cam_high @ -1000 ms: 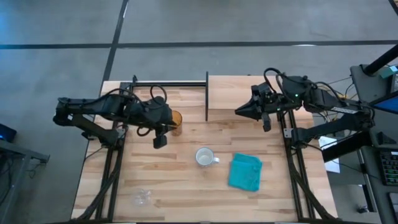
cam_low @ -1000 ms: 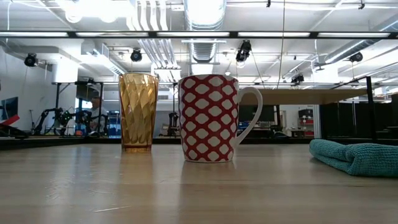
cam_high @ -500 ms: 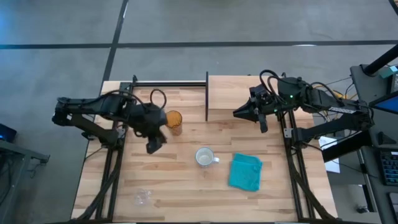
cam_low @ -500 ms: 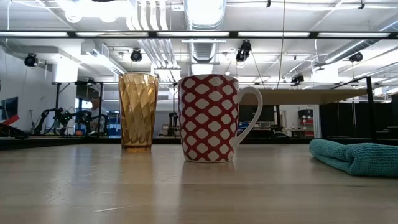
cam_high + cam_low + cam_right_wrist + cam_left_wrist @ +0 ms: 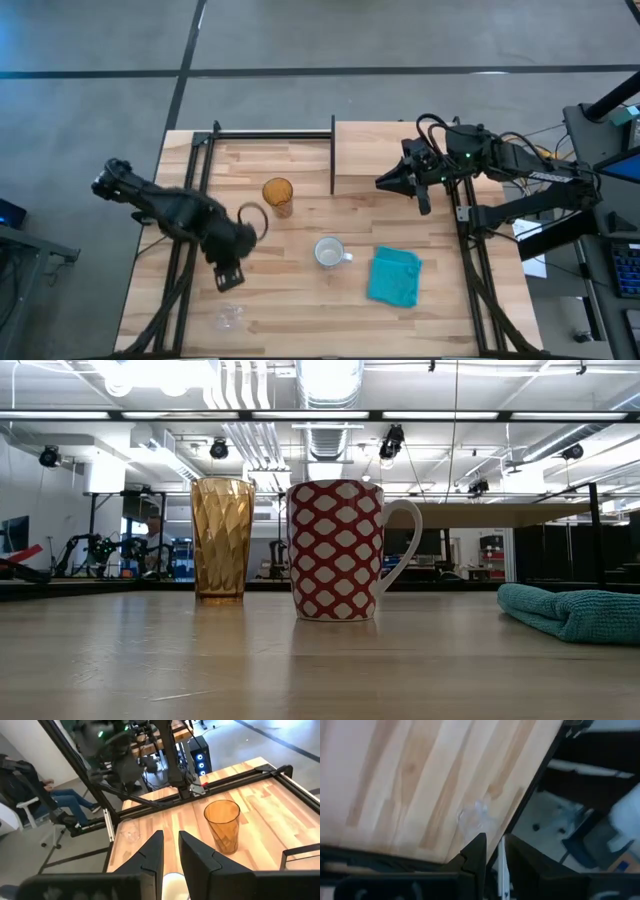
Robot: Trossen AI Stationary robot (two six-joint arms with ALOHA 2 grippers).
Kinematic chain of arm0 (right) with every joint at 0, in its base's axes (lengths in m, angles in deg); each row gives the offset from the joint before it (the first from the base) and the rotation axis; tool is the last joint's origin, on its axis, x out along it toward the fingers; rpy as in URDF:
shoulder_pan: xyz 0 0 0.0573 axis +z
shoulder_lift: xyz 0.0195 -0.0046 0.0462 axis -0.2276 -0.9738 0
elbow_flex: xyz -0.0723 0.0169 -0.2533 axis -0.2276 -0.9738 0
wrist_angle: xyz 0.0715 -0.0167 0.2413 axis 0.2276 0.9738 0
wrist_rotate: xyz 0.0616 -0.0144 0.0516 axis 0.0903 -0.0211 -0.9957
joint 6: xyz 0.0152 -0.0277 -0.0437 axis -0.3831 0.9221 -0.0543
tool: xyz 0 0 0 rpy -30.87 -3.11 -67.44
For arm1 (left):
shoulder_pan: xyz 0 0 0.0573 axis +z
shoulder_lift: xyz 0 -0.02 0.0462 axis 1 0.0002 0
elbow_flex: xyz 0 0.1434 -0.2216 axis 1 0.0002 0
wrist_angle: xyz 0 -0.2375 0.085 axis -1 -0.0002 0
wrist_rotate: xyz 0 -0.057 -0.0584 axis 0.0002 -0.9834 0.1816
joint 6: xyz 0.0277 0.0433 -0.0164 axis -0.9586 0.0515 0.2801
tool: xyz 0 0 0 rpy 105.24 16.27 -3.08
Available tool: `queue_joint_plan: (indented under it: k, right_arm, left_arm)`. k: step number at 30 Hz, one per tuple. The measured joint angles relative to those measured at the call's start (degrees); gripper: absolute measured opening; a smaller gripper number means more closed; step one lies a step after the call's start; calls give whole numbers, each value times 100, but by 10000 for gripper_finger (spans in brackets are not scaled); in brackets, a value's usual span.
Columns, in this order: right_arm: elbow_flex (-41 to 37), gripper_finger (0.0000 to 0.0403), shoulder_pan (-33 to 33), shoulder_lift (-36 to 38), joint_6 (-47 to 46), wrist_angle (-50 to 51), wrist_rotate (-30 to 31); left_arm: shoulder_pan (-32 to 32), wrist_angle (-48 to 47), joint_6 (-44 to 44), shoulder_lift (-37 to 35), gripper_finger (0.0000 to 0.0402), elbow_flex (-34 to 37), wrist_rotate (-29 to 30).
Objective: Stack small to large cups/mugs on shelf
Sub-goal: Put the transparent mug on the shelf
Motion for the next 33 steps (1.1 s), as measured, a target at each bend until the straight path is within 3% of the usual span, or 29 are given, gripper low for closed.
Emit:
queue_joint_plan:
  k: [4, 11, 14, 19, 23, 29, 33]
  right_arm:
    - [0, 54, 0, -1, 230, -3, 1]
    - [-2, 54, 0, -1, 357, -3, -1]
    - [-2, 54, 0, -1, 362, -1, -1]
    - [-4, 54, 0, -1, 631, 125, -3]
    - [-4, 54, 0, -1, 657, 310, -3]
    - [-4, 54, -2, -1, 657, 725, -3]
    - [-7, 54, -2, -1, 679, 834, -1]
  left_arm:
    - [-562, 21, 177, 284, 57, 121, -2]
    - [-1252, 245, 1999, 603, 57, 483, -11]
    - [-1433, 1012, 2704, 607, 57, 688, -3]
    - [-1561, 2632, 3792, 584, 57, 1152, 523]
    - [-1591, 3017, 4652, 651, 57, 1380, 538]
    - [-1682, 3018, 5141, 813, 57, 1467, 515]
    - [-1691, 3012, 5160, 965, 57, 1473, -71]
